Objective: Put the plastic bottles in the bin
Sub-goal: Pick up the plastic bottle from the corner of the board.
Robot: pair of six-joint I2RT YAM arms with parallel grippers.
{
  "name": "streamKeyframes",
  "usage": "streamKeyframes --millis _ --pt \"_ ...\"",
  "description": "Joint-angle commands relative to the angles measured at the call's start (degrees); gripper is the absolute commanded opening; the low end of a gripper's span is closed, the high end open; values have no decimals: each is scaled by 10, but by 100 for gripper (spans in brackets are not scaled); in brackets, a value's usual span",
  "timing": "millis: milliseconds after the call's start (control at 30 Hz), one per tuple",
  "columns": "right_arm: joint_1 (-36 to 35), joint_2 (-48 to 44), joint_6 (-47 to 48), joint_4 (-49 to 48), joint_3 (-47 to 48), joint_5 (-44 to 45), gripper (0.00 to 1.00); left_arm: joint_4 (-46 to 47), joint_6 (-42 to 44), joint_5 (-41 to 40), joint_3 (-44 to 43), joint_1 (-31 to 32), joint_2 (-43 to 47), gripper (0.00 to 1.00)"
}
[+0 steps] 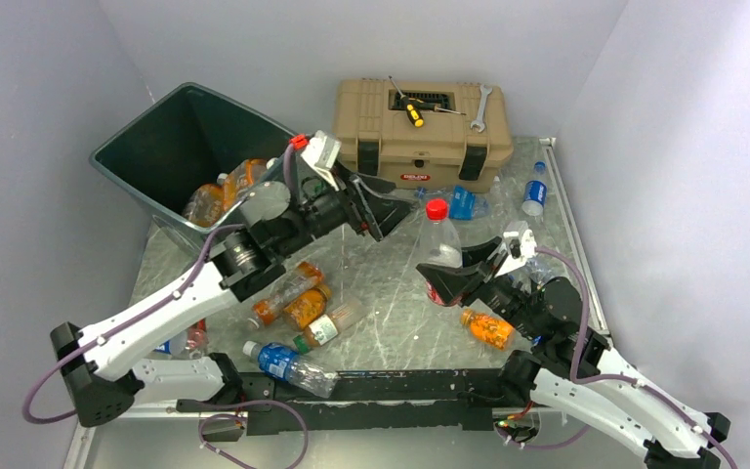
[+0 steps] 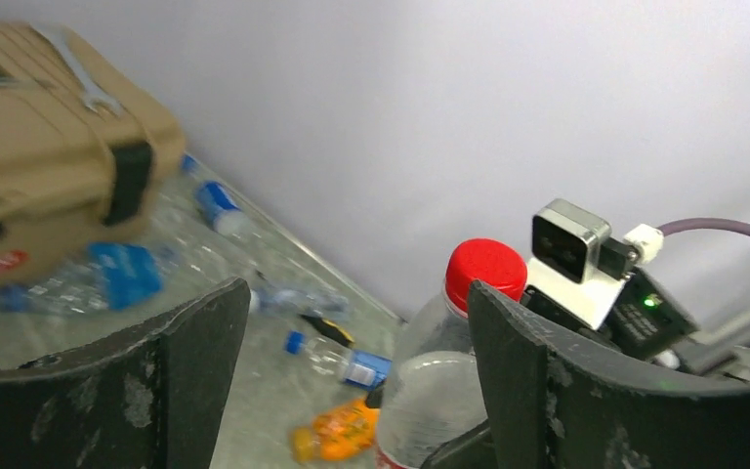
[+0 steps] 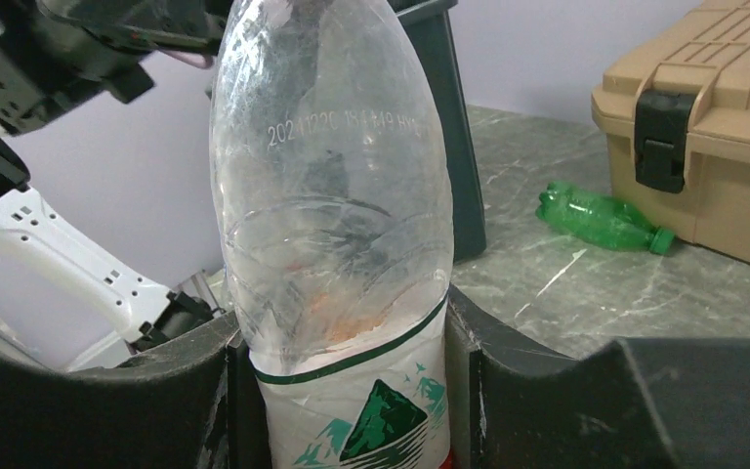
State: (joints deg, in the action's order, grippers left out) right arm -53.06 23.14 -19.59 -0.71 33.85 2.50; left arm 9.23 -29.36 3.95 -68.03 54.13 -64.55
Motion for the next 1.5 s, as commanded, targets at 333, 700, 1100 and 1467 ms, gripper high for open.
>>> streamKeyframes --millis 333,700,1100,1467 --pt "0 11 -17 -62 -3 -10 43 104 -130 193 -55 -10 -71 85" --pt "0 56 -29 -88 3 -56 42 66 -98 197 -65 2 -87 61" --pt "0 57 -35 -90 -1 -53 43 57 -86 209 -63 6 -90 36" --pt "0 37 -38 77 90 -27 100 -180 116 91 -190 8 -43 0"
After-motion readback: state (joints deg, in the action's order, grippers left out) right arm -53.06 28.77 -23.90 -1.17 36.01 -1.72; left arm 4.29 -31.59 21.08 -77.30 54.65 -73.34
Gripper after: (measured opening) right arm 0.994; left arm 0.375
